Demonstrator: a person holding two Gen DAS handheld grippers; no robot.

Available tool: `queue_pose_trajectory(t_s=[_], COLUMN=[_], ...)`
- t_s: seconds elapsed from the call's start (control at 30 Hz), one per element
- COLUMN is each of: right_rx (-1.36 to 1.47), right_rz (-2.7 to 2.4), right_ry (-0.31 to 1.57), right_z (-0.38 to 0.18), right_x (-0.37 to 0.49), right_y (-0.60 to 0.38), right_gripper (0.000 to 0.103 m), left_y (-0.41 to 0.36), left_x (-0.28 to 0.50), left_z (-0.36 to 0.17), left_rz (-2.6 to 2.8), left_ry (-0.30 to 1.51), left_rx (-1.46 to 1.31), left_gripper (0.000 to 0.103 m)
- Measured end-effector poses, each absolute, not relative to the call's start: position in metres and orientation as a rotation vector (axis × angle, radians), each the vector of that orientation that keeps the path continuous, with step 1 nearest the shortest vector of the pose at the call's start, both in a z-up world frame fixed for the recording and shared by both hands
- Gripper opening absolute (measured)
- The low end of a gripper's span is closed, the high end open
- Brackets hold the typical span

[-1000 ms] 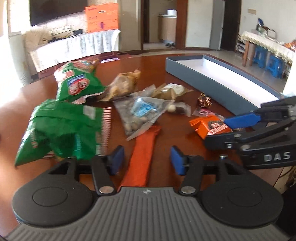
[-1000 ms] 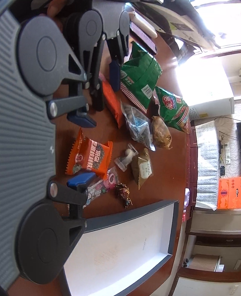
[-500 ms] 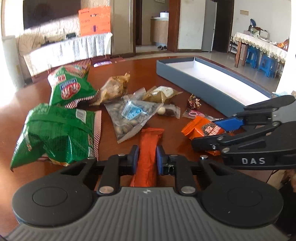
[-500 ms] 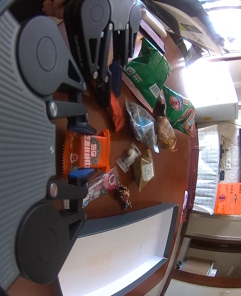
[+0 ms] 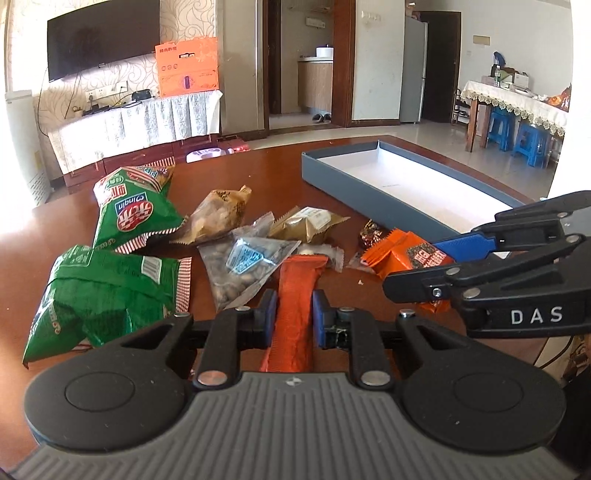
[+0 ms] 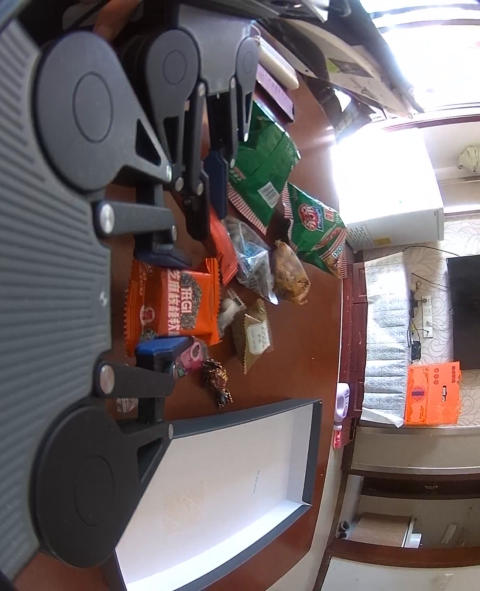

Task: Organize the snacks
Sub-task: 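Grasp the orange stick with the left tool while the right tool grasps the orange cake, then carry both snacks over the white box and open both tools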

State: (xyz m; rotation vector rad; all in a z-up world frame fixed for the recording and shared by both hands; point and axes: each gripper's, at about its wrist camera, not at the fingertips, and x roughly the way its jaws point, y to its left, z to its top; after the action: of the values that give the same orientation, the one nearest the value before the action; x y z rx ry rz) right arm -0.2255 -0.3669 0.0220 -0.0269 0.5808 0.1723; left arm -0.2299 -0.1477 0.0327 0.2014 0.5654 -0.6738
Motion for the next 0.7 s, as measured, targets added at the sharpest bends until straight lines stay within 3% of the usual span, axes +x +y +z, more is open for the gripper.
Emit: queue_pose_trajectory(t_s=[0.7], right_rx=[0.022], right_rz=[0.128], right_ry=[0.523], right_z=[0.037], right_x=[-0.228], right_y=[-0.395], right_gripper=[0.041], left_y=[-0.194], left_x=[-0.223], left_z=[0.047], left_rz=[-0.604], left_ry=[0.486], left_rx=[0.179], left_gripper=[0.024])
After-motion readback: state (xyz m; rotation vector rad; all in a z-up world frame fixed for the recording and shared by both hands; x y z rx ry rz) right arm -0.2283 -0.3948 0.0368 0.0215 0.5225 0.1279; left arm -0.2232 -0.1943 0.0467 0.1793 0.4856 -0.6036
